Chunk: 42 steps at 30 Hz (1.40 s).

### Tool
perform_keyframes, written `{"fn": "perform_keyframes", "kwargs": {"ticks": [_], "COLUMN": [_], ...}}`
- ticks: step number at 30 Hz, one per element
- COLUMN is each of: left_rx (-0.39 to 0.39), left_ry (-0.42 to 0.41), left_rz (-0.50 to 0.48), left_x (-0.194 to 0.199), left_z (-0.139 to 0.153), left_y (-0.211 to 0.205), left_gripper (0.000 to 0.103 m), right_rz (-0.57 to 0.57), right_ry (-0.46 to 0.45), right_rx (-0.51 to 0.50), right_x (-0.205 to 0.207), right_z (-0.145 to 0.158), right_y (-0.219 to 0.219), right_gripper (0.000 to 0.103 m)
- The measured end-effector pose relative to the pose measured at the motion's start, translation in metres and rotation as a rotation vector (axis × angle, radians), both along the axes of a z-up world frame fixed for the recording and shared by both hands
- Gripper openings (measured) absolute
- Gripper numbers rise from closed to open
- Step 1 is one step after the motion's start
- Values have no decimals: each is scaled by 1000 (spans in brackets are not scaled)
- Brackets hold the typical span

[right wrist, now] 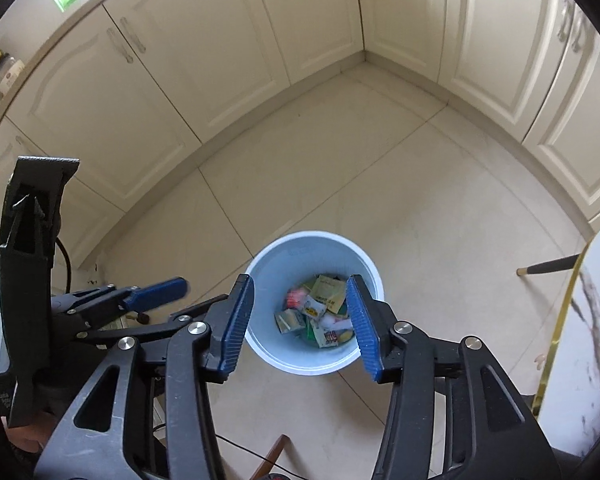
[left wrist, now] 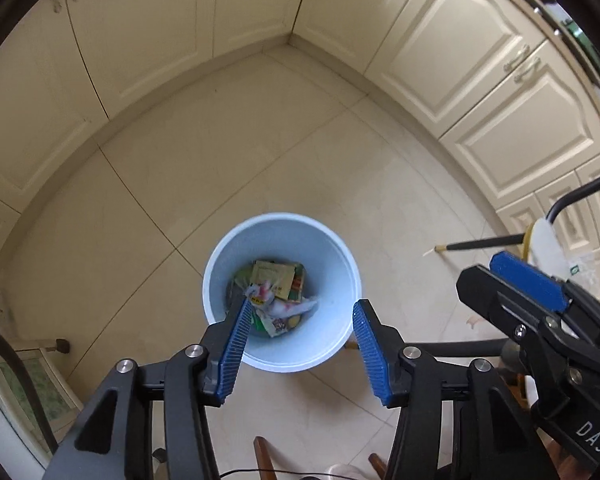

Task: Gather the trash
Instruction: 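Move both tools back toward the remaining trash on the table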

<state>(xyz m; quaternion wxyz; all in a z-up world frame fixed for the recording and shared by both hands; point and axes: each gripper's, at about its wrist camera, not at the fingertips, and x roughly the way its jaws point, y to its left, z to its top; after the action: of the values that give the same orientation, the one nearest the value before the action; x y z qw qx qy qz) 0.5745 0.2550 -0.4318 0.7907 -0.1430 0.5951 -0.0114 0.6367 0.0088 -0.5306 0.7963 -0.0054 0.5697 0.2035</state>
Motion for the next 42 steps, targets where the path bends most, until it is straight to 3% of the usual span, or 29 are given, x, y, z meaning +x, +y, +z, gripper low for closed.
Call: {"fn": "perform_keyframes", "kwargs": {"ticks": [5,12,14,15,18,22,26,35,39,42], "left_rx": [64,197,213,223,242,269,267,306,306,302], "left_ry": [-72,-291,-357,-392,-508,-665,-819,-1101,-1177,-1212], "left_rz": [53,149,161,166,171,165,145,91,79,69], "left_x": [-22,-83,-102,-113,-148,-193,-245,-363,-395,-437], "left_z": [42,134,161,174,214,255,281,300,292,260], "left_y": [3,6,3,-1,-30,-61,-96,-168,-191,-200], "left_gripper": [49,61,66,69,77,85,89,102,102,102], "right_rz": [4,34,35,33,31,5,-31,-168,-209,-237], "right_ry": [-42,-195,-254,-278,-370,-486,-628,-931,-1004,-1044], "right_rx": [35,80,98,101,130,120,98,53,44,30], "right_x": [-13,-56,-73,-80,-113,-152,-199,-317,-352,-374], "right_z": [30,114,142,154,202,255,311,420,449,464], "right_y": [-3,-1,0,-1,-9,-27,-51,-101,-117,-128], "right_gripper": [47,54,73,77,78,96,100,103,103,103]}}
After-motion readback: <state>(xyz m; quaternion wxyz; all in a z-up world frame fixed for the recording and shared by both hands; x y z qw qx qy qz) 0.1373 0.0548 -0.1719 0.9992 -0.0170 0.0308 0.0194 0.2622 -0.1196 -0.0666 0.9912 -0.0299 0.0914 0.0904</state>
